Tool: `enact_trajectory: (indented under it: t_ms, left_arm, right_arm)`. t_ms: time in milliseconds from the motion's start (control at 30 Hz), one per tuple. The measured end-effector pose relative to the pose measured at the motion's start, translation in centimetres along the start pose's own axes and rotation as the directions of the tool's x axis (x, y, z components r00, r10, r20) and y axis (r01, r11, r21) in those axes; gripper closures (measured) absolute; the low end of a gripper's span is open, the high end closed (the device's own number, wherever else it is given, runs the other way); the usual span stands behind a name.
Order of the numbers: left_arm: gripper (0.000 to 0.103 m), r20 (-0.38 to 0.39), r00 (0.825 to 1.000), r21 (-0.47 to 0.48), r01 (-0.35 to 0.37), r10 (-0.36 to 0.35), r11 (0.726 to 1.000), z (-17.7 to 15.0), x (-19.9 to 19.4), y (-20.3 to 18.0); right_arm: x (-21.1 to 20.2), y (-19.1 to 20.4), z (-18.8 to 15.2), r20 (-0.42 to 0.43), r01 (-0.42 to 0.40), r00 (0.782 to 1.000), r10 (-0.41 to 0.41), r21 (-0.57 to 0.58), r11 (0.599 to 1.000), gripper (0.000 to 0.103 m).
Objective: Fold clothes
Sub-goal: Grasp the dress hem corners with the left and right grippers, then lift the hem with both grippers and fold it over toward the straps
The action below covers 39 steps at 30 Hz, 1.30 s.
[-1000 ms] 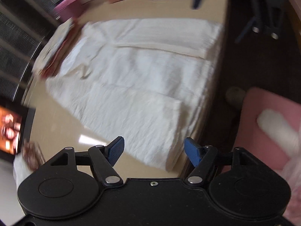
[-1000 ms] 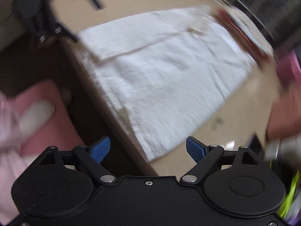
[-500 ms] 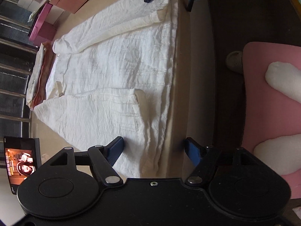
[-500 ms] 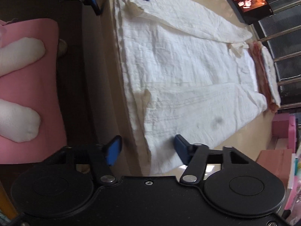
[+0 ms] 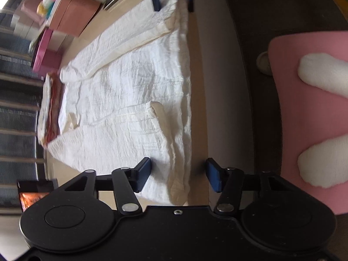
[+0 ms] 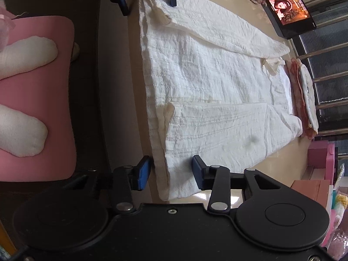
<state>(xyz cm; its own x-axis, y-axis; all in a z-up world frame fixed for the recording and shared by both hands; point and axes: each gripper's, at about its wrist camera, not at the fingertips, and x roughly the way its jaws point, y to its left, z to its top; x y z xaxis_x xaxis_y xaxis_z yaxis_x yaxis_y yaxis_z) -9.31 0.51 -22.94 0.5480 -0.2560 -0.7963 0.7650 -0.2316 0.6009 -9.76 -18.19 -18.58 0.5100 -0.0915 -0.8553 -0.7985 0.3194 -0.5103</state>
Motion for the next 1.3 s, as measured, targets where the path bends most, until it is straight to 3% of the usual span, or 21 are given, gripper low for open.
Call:
enact_trajectory:
  t_ms: [300, 500, 567, 733, 867, 1100, 1300]
  left_arm:
    - [0.068, 0.003, 1.000, 0.019, 0.012, -0.012, 1.000, 0.3, -0.5, 0.2]
    - [0.093, 0.025, 0.997, 0.007, 0.073, -0.073, 0.997, 0.4, -1.7, 1.2]
    - [0.094, 0.026, 0.995, -0.005, 0.092, -0.092, 0.996, 0.5, -1.8, 1.7]
    - [0.097, 0.028, 0.987, -0.071, 0.159, -0.157, 0.985, 0.7, -2.3, 3.9]
    - [0.099, 0.018, 0.969, -0.126, 0.245, -0.245, 0.961, 1.0, -2.6, 5.8]
    - [0.099, 0.049, 0.937, -0.120, 0.349, -0.346, 0.929, 0.7, -4.4, 8.4]
    - [0.099, 0.080, 0.907, -0.081, 0.418, -0.413, 0.905, 0.2, -5.9, 10.6]
  right_arm:
    - [-0.1, -2.1, -0.2, 0.024, -0.045, 0.999, 0.045, 0.014, 0.999, 0.080]
    - [-0.2, -3.6, 0.1, 0.023, -0.099, 0.995, 0.098, 0.020, 0.995, 0.094]
    - [-0.3, -4.1, 0.1, 0.019, -0.115, 0.993, 0.115, 0.015, 0.993, 0.100]
    - [-0.7, -5.9, 0.2, 0.008, -0.171, 0.985, 0.171, 0.034, 0.985, 0.100]
    - [-1.2, -7.6, 0.5, 0.004, -0.235, 0.972, 0.235, 0.058, 0.970, 0.101]
    - [-2.6, -9.4, 0.4, 0.005, -0.341, 0.940, 0.341, -0.008, 0.940, 0.101]
    - [-3.6, -12.0, 0.4, 0.008, -0.449, 0.894, 0.449, 0.020, 0.893, 0.101]
